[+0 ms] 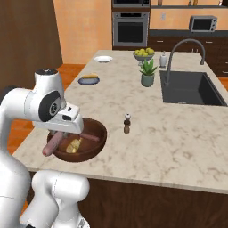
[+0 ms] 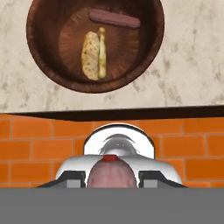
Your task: Place one bun and one sausage from the bowl on each plate.
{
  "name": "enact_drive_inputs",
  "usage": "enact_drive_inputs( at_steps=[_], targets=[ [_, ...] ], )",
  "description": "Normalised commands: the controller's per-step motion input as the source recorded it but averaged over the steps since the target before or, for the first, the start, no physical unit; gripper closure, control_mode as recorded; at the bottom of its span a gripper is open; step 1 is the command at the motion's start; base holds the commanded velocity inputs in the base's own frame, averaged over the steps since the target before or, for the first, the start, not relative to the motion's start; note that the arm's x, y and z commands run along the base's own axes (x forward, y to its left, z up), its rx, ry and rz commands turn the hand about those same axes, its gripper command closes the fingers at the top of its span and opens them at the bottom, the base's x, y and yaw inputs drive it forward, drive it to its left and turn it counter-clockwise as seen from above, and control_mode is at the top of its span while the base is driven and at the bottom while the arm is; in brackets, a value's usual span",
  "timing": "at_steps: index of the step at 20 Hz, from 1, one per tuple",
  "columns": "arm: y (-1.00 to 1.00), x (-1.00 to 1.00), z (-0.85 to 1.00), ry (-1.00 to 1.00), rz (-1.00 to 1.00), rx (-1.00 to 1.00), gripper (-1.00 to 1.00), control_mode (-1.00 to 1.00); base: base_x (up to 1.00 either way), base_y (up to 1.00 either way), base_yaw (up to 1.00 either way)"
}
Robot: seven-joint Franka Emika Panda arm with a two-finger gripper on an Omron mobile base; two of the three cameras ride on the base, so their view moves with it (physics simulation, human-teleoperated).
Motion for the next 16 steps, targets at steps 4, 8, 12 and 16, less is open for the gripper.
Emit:
enact_drive_inputs(
  at_steps=[4, 8, 12, 16],
  targets=[
    [-0.03, -0.13, 0.38, -0.04, 0.0, 0.0, 1.0, -1.0, 0.0, 0.0, 0.0],
    [-0.05, -0.25, 0.26, -0.03, 0.0, 0.0, 1.0, 1.0, -0.17, -0.03, 0.0],
    [0.0, 0.0, 0.0, 0.0, 0.0, 0.0, 1.0, 1.0, -0.89, 0.47, -0.04],
    [0.0, 0.0, 0.0, 0.0, 0.0, 0.0, 1.0, 1.0, -0.11, 1.0, -0.18]
  ],
)
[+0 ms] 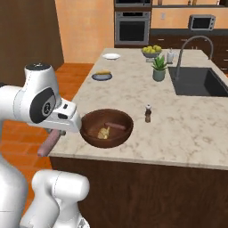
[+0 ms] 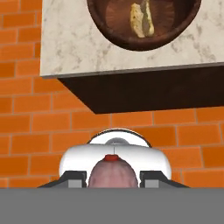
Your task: Place one bun and one sausage from the bowl on each plate.
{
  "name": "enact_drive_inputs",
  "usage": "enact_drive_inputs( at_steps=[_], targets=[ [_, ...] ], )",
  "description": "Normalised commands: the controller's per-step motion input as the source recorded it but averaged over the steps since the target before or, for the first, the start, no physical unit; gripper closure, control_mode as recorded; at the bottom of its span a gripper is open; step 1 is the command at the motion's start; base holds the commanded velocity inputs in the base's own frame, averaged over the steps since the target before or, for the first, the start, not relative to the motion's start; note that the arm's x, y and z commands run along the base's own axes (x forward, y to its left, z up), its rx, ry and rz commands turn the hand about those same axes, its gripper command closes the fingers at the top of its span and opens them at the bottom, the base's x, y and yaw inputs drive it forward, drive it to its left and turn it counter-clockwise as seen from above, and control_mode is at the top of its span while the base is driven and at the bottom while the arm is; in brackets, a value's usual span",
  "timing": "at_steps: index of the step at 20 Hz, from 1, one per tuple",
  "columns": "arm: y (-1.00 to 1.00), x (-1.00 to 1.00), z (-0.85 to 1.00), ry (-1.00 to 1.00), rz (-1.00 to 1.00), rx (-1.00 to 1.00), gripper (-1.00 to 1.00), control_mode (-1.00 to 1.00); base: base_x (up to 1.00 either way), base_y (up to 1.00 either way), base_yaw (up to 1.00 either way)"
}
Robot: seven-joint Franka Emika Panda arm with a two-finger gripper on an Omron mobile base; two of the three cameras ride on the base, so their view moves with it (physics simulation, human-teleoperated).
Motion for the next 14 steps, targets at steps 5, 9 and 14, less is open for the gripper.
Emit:
enact_drive_inputs(
  at_steps=[5, 9, 14],
  targets=[
    [0.0, 0.0, 0.0, 0.0, 0.0, 0.0, 1.0, 1.0, 0.02, 1.0, -0.18],
    [0.0, 0.0, 0.0, 0.0, 0.0, 0.0, 1.0, 1.0, 0.19, 1.0, -0.2],
    [0.0, 0.0, 0.0, 0.0, 0.0, 0.0, 1.0, 1.0, 0.6, 1.0, -0.36]
  ],
)
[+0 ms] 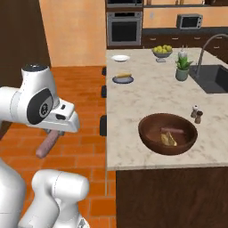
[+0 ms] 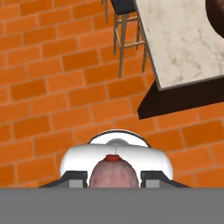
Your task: Place one bun and one sausage from the bowl on each plate.
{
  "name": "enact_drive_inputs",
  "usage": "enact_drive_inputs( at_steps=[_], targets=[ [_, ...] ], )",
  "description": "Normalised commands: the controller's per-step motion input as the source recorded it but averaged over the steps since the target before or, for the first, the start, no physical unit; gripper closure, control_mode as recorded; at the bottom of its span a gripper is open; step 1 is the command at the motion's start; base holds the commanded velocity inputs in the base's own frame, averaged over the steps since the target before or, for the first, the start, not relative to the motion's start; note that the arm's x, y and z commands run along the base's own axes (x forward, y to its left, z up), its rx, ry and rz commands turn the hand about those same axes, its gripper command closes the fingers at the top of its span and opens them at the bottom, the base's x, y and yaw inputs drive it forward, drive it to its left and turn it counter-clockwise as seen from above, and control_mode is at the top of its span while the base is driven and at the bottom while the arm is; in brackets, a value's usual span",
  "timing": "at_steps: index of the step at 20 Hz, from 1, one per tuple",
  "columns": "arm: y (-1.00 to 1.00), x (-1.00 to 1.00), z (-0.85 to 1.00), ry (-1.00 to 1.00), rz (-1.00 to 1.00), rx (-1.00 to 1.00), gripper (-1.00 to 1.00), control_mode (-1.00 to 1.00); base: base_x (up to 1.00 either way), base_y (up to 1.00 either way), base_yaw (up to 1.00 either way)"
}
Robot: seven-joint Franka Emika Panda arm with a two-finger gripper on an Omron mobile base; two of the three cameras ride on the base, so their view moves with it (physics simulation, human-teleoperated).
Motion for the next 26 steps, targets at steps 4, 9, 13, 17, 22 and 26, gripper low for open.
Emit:
enact_drive_inputs(
  at_steps=[4, 9, 13, 17, 22, 26],
  targets=[
    [0.0, 0.0, 0.0, 0.0, 0.0, 0.0, 1.0, 1.0, 0.91, 0.98, -0.54],
    [0.0, 0.0, 0.0, 0.0, 0.0, 0.0, 1.0, 1.0, 0.81, 0.88, -0.62],
    [0.0, 0.0, 0.0, 0.0, 0.0, 0.0, 1.0, 1.0, 0.7, 0.81, -0.68],
    [0.0, 0.0, 0.0, 0.0, 0.0, 0.0, 1.0, 1.0, 0.62, 0.84, -0.69],
    [0.0, 0.0, 0.0, 0.0, 0.0, 0.0, 1.0, 1.0, 0.18, 0.92, -0.68],
    [0.0, 0.0, 0.0, 0.0, 0.0, 0.0, 1.0, 1.0, 0.0, 0.96, -0.67]
  ],
)
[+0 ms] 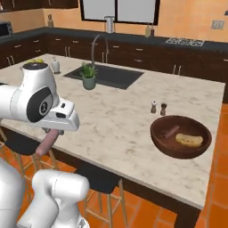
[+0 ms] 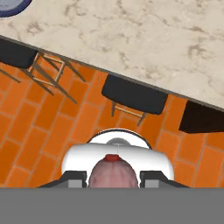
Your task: Place one bun and one sausage from the bowl on each plate.
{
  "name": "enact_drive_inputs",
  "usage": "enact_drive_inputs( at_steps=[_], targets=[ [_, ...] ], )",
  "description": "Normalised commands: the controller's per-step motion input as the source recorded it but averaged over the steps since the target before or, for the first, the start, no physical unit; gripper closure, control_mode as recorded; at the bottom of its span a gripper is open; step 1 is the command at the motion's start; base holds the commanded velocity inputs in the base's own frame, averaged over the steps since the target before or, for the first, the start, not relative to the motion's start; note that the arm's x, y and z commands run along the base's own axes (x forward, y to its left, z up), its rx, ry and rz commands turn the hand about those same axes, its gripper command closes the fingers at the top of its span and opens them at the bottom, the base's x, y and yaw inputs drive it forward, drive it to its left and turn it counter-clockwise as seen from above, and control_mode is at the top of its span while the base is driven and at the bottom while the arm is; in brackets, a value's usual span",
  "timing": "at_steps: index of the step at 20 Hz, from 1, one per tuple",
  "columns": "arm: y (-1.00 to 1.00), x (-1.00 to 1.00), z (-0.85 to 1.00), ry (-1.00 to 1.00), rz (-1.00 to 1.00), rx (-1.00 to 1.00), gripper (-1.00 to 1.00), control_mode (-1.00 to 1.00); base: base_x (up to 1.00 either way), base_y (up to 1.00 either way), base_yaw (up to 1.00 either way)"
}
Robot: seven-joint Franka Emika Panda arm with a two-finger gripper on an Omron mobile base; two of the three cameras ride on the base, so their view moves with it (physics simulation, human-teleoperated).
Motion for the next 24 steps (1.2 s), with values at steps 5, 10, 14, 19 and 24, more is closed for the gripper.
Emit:
enact_drive_inputs(
  at_steps=[5, 10, 14, 19, 24],
  targets=[
    [0.0, 0.0, 0.0, 0.0, 0.0, 0.0, 1.0, 1.0, 0.0, 1.0, -0.62],
    [0.0, 0.0, 0.0, 0.0, 0.0, 0.0, 1.0, 1.0, 0.0, 1.0, -0.34],
    [0.0, 0.0, 0.0, 0.0, 0.0, 0.0, 1.0, 1.0, 0.0, 1.0, -0.13],
    [0.0, 0.0, 0.0, 0.0, 0.0, 0.0, 1.0, 1.0, 0.12, 0.98, -0.06],
    [0.0, 0.0, 0.0, 0.0, 0.0, 0.0, 1.0, 1.0, 0.37, -0.05, -0.01]
  ],
)
